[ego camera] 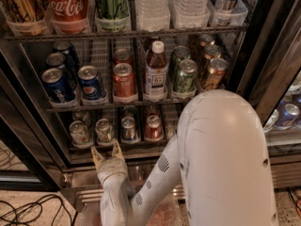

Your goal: Pick 7up can from bottom shelf of fridge

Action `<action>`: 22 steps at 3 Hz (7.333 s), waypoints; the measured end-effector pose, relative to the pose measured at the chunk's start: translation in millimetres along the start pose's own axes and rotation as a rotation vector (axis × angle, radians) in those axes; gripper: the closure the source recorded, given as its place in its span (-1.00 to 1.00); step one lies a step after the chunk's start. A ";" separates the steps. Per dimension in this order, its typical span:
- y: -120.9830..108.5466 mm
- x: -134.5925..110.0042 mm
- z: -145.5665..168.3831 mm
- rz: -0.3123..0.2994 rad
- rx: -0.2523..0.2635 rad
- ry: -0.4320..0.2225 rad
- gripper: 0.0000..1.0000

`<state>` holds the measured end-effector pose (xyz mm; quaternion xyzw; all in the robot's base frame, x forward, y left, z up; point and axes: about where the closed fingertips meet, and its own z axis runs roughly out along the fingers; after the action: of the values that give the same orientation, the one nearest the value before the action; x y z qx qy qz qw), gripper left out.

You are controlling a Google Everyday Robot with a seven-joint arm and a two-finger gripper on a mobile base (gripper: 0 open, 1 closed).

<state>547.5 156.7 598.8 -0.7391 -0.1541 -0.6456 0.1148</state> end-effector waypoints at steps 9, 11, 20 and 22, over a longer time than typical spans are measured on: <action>23.0 1.1 60.6 -0.116 0.011 0.106 -0.34; 29.2 4.0 76.5 -0.117 0.008 0.128 -0.34; 25.8 62.5 58.1 -0.014 0.058 -0.122 1.00; 10.9 73.3 36.7 0.095 0.134 -0.129 1.00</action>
Offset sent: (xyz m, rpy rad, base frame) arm 0.0198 0.0037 -0.0055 -0.0254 -0.0537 0.0411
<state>594.1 166.0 666.5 -0.7762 -0.1685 -0.5789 0.1843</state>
